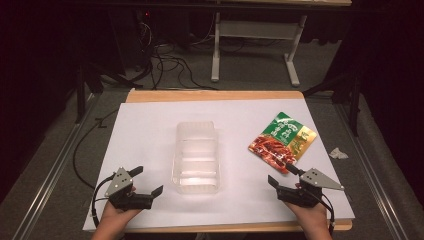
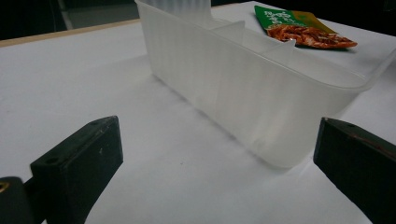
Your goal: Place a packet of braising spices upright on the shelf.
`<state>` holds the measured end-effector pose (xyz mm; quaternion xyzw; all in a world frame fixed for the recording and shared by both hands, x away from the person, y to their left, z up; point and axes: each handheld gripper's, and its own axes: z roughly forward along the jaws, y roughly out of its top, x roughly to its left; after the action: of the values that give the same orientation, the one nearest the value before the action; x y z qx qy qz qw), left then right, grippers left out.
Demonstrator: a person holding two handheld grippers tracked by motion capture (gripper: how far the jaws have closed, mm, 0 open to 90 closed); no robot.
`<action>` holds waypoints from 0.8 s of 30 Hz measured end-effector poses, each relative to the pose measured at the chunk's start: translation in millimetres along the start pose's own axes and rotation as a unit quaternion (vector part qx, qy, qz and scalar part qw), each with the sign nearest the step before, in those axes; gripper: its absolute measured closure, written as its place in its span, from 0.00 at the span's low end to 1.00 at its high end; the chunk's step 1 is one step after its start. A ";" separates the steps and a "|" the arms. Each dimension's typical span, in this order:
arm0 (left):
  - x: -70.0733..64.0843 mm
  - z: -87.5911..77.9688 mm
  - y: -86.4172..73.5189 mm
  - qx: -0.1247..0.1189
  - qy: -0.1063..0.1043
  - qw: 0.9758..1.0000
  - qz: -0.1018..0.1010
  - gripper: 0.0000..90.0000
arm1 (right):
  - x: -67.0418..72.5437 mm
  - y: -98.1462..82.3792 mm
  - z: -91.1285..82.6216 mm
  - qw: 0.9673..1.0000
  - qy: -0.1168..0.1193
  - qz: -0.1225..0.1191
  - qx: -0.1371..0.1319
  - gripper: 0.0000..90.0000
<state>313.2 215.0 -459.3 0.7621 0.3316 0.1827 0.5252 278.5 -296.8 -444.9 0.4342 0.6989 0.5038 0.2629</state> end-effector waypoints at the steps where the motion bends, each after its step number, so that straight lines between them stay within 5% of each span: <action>1: -0.2 0.4 -0.1 0.001 -0.001 1.000 0.000 0.02 | 0.0 0.0 0.0 1.000 0.000 0.000 0.000 0.22; 17: 0.1 2.4 -2.5 0.007 -0.004 1.000 -0.002 0.02 | -6.5 -2.3 0.1 1.000 -0.008 0.016 0.003 0.23; 24: -0.8 2.3 -2.2 0.005 -0.005 1.000 -0.002 0.02 | -24.1 -5.5 -2.3 0.999 -0.034 0.041 0.006 0.23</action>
<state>313.4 213.4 -462.1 0.7650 0.3318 0.1760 0.5231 286.4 -319.5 -451.0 0.4809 0.6741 0.4950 0.2633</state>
